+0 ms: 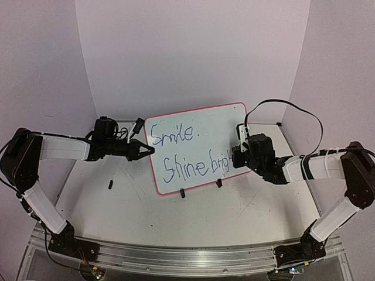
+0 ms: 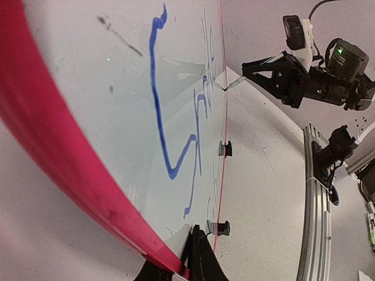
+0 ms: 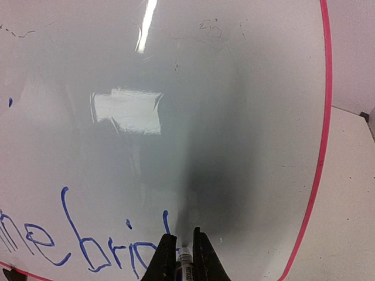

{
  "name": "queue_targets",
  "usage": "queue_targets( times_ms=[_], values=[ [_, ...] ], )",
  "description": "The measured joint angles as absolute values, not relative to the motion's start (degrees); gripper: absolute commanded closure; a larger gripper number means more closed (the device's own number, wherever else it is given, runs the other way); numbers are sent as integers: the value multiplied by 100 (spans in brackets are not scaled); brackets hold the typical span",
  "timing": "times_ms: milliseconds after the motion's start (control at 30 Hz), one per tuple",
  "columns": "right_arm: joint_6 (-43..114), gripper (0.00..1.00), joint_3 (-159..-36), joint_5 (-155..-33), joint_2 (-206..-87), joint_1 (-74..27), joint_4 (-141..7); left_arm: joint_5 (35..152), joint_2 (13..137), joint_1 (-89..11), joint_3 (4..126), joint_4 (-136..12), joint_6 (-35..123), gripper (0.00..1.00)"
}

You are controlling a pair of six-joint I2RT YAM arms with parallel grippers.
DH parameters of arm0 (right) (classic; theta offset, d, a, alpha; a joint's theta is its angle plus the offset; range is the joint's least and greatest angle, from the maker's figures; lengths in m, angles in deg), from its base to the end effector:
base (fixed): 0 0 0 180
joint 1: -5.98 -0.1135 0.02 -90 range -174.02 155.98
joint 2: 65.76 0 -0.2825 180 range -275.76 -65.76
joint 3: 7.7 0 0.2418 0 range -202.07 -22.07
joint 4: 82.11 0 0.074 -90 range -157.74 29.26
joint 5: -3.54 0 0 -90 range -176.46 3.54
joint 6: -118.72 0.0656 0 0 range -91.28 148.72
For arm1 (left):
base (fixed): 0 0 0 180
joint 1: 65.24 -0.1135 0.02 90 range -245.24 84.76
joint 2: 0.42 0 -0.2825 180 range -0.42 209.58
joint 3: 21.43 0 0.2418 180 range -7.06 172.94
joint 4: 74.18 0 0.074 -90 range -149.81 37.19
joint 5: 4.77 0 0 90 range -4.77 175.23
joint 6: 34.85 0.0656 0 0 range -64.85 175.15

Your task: Write a sentence on the whiteboard

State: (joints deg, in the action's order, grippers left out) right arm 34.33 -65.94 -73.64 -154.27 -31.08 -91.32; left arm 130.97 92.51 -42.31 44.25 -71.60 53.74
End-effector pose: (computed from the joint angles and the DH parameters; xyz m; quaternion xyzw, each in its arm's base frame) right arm 0.2883 0.1995 0.2244 -0.1612 0.8057 0.1189 0.5574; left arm 0.3071 -0.1809 0.2253 0.3402 0.7469 -0.4261 0.3806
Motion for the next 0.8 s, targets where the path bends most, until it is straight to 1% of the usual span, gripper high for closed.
queue_targets(
  times_ms=[333,800],
  values=[
    [3455,100,-6594,-7115,-15427,-3108,-9127,13097,9251,-4231,4425,-7160,5374,100],
    [3662,100,-6424,-7226,-15425,-3106,-9051,13097,9253,-4231,4425,-7160,5374,100]
  ],
)
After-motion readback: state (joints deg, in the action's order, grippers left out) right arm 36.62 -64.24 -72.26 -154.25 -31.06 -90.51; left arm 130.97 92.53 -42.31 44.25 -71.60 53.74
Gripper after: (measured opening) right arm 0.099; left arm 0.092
